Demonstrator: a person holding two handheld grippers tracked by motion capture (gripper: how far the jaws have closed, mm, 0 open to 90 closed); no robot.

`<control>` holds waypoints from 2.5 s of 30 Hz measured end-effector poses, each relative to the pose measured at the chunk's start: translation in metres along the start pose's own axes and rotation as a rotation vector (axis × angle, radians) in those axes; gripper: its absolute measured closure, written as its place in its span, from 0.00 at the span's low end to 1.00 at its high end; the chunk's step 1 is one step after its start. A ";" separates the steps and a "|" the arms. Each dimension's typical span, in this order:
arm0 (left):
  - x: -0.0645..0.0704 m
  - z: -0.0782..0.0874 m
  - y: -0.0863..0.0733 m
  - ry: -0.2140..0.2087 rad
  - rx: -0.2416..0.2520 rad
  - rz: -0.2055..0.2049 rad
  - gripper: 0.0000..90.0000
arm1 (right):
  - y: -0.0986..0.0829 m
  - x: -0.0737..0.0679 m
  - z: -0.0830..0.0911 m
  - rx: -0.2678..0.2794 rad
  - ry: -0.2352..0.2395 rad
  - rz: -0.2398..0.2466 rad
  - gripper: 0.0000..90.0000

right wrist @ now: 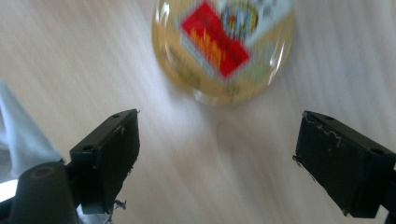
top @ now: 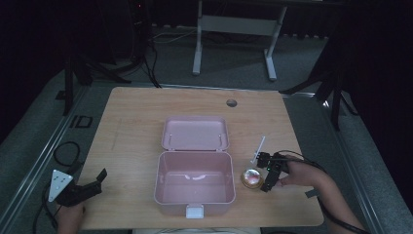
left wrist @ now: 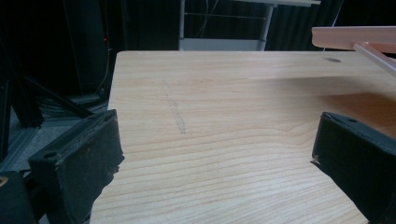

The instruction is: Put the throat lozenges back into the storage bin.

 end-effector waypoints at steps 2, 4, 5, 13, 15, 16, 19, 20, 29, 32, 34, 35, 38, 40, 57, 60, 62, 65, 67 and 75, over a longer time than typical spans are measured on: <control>0.000 0.000 0.000 -0.001 0.000 0.000 0.02 | 0.008 -0.001 -0.001 0.005 0.006 0.010 0.15; 0.000 0.000 0.000 -0.002 -0.001 0.000 0.02 | 0.015 0.000 -0.003 0.001 0.005 0.019 0.15; 0.000 0.000 0.000 -0.002 0.000 0.000 0.02 | 0.017 -0.001 -0.004 -0.003 0.006 0.021 0.15; 0.000 0.000 0.000 -0.004 -0.002 -0.001 0.02 | 0.034 0.000 -0.012 -0.012 0.005 0.036 0.15; 0.001 0.000 0.000 -0.004 -0.001 -0.002 0.02 | 0.037 0.001 -0.015 -0.016 0.010 0.033 0.15; 0.001 0.000 0.000 -0.004 -0.002 -0.002 0.02 | 0.038 0.002 -0.017 -0.020 0.006 0.030 0.15; 0.001 0.000 0.000 -0.005 -0.001 0.000 0.02 | 0.041 0.002 -0.021 -0.025 0.005 0.037 0.15; 0.001 0.000 0.000 -0.005 -0.002 0.000 0.02 | 0.042 0.001 -0.023 -0.029 0.010 0.039 0.15; 0.001 0.000 0.000 -0.005 -0.002 0.000 0.02 | 0.042 -0.003 -0.027 -0.066 0.023 0.073 0.22; 0.000 0.000 0.000 -0.005 -0.003 0.000 0.02 | 0.042 -0.004 -0.023 -0.065 0.021 0.083 0.22; 0.001 0.000 0.000 -0.006 -0.004 0.001 0.02 | 0.041 -0.004 -0.019 -0.064 0.011 0.086 0.22; 0.001 0.000 0.000 -0.006 -0.004 0.001 0.02 | 0.040 -0.004 -0.016 -0.063 0.011 0.090 0.22; 0.001 0.000 0.000 -0.006 -0.004 0.001 0.02 | 0.038 -0.005 -0.004 -0.057 0.010 0.111 0.22; 0.001 0.000 0.000 -0.006 -0.004 0.001 0.02 | 0.037 -0.006 0.006 -0.062 0.009 0.124 0.22; 0.001 0.000 0.000 -0.008 -0.006 0.000 0.02 | 0.050 -0.013 0.119 0.020 -0.073 0.183 0.22; 0.001 0.000 0.000 -0.008 -0.005 0.002 0.02 | 0.055 -0.017 0.129 0.033 -0.074 0.186 0.22; 0.000 0.000 0.000 -0.007 -0.006 0.003 0.02 | 0.061 -0.025 0.138 0.049 -0.074 0.211 0.22; 0.001 0.000 0.000 -0.009 -0.007 0.006 0.02 | 0.068 -0.033 0.144 0.059 -0.073 0.235 0.22; 0.001 0.000 0.000 -0.009 -0.007 0.006 0.02 | 0.074 -0.040 0.146 0.064 -0.072 0.255 0.22; 0.000 0.000 0.000 -0.005 -0.007 0.008 0.02 | 0.105 -0.062 0.147 0.089 -0.067 0.344 0.22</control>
Point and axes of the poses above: each handheld gripper's, and its own axes: z roughly backward along the jaws, y roughly out of its top, x roughly to its right, the point moved 9 cm from there along -z, roughly forward along the jaws, and after that the axes turned 6 degrees about -y, right-handed, at the moved point
